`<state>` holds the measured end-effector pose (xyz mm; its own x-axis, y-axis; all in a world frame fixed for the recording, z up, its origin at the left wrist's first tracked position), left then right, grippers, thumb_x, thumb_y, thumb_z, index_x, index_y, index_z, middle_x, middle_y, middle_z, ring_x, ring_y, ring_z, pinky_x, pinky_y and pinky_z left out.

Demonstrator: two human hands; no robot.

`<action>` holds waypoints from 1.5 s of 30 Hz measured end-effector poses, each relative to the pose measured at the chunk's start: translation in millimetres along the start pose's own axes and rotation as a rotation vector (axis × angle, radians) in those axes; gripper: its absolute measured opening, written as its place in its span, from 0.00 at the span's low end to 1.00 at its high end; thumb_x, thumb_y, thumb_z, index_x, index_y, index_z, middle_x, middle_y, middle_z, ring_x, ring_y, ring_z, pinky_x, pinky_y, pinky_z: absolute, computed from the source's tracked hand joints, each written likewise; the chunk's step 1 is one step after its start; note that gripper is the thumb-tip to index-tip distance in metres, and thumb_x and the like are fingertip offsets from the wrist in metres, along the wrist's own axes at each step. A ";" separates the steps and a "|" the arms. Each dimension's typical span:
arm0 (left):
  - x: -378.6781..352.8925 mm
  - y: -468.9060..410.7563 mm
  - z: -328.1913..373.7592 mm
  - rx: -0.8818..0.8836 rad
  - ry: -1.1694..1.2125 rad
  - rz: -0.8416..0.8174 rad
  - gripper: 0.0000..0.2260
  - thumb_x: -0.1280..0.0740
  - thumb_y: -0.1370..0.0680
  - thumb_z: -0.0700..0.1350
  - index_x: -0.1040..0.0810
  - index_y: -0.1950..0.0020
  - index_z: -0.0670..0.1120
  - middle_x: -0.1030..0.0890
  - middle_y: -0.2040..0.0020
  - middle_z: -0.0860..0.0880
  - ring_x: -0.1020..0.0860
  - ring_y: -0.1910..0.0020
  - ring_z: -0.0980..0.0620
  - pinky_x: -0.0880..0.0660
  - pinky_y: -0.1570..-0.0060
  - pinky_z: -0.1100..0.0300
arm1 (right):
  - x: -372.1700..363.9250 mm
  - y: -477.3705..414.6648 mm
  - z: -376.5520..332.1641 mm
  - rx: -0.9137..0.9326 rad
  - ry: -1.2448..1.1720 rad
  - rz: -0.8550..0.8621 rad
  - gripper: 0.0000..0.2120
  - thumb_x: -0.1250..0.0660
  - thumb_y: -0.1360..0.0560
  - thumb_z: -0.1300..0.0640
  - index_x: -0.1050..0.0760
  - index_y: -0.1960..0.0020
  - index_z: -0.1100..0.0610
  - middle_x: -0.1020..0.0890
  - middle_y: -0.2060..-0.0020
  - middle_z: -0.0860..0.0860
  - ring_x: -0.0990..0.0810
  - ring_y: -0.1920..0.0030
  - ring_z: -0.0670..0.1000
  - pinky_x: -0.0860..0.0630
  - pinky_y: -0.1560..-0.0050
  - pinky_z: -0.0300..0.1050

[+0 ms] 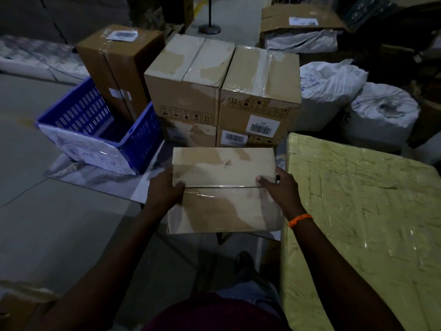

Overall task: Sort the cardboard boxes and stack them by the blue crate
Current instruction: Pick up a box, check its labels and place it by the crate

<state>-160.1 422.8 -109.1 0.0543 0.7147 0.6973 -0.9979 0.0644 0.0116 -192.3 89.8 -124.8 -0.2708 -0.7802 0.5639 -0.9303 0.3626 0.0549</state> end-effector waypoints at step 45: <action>-49.2 71.7 -36.8 -0.441 -0.537 -0.293 0.32 0.55 0.16 0.66 0.38 0.18 0.49 0.43 0.18 0.46 0.43 0.19 0.44 0.50 0.22 0.40 | -46.2 102.3 31.5 0.418 0.673 -0.222 0.27 0.49 0.16 0.46 0.31 0.22 0.55 0.33 0.21 0.56 0.37 0.20 0.57 0.41 0.23 0.63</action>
<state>-232.9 417.9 -169.0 0.1772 0.1947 0.9647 -0.8319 0.5534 0.0410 -282.7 146.9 -171.2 0.0131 -0.2906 0.9568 -0.9961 -0.0873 -0.0128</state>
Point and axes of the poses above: each hand's wrist, its own y-axis away from the middle knuckle, its own x-axis out of the back of the hand, z = x × y, the point moved 2 cm from there along -y, towards the middle knuckle
